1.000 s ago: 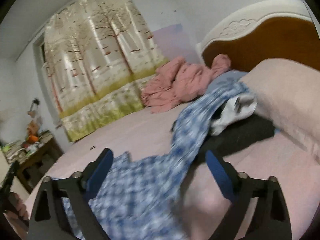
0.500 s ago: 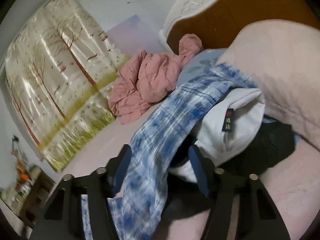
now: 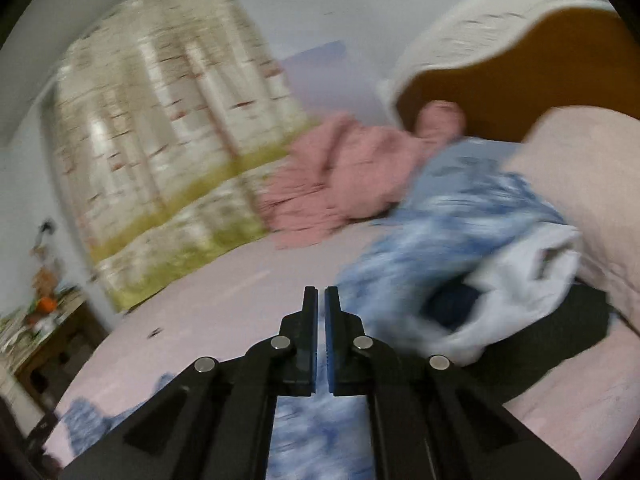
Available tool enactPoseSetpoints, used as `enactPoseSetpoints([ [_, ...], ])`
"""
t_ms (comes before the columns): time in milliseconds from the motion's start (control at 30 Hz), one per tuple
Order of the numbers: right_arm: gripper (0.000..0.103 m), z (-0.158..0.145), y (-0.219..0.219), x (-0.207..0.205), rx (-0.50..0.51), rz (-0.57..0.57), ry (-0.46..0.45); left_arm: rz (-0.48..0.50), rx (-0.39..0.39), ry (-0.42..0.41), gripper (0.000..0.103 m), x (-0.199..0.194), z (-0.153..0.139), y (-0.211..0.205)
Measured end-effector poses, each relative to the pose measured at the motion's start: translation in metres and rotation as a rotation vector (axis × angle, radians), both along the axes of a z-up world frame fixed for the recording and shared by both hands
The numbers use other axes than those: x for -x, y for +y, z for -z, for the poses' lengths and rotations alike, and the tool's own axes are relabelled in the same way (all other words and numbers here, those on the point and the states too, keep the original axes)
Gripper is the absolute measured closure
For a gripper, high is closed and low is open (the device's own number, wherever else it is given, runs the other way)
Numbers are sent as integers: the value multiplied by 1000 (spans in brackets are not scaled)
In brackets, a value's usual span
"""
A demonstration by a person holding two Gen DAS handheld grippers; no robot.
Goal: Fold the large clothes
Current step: 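Grasp the plaid sleeve lying on the black garment with the right gripper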
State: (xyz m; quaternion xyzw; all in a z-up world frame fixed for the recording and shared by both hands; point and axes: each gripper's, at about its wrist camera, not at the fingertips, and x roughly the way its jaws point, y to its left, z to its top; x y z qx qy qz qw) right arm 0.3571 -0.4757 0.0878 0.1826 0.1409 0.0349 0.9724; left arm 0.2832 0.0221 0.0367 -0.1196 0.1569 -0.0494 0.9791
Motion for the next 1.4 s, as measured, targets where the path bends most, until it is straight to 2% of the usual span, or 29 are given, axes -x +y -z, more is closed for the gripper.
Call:
enactPoseSetpoints([
  [133, 100, -8, 86, 17, 89, -117, 10, -82, -130, -40, 0, 8, -2, -8],
  [200, 100, -2, 113, 26, 111, -91, 6, -92, -160, -53, 0, 11, -2, -11],
  [233, 100, 4, 121, 28, 110, -85, -1, -93, -167, -62, 0, 12, -2, -11],
  [333, 99, 24, 129, 9, 141, -77, 70, -90, -183, -76, 0, 13, 1, -13],
  [400, 98, 33, 126, 1, 155, -27, 99, -88, -188, -75, 0, 11, 4, -13],
  [433, 96, 38, 122, -1, 161, 1, 101, -84, -187, -74, 0, 10, 5, -13],
  [500, 74, 50, 112, -2, 170, 56, 121, -80, -186, -68, 0, 7, 6, -13],
  [567, 62, 60, 93, 0, 131, 66, 135, -83, -189, -62, 0, 6, 8, -14],
  [600, 62, 63, 79, 2, 91, 64, 143, -86, -191, -58, 0, 5, 9, -15],
  [667, 59, 66, 48, 3, -14, 70, 149, -84, -192, -50, 0, 3, 11, -16],
  [700, 53, 69, 28, 5, -95, 81, 143, -80, -191, -46, 0, 2, 12, -17],
  [767, 52, 76, -5, 11, -213, 118, 123, -70, -193, -42, 0, 2, 13, -19],
  [833, 52, 81, -35, 17, -273, 159, 90, -69, -204, -47, 0, 3, 14, -22],
  [933, 52, 89, -60, 17, -295, 199, 108, -68, -229, -53, 0, 4, 15, -28],
  [1100, 52, 122, -80, -4, -451, 88, 175, -77, -287, -60, 0, 4, 18, -38],
  [1167, 52, 128, -79, -12, -434, 91, 186, -68, -302, -62, 0, 5, 19, -41],
  [1233, 52, 126, -78, -18, -386, 119, 149, -61, -311, -66, 0, 5, 19, -44],
  [1267, 56, 126, -79, -19, -376, 126, 138, -60, -318, -70, 0, 6, 19, -46],
  [1300, 72, 125, -79, -21, -363, 122, 129, -58, -326, -72, 0, 6, 19, -48],
  [1367, 98, 125, -75, -24, -353, 82, 141, -51, -338, -70, 0, 6, 20, -50],
  [1400, 98, 123, -72, -21, -346, 67, 131, -49, -342, -69, 0, 6, 20, -51],
])
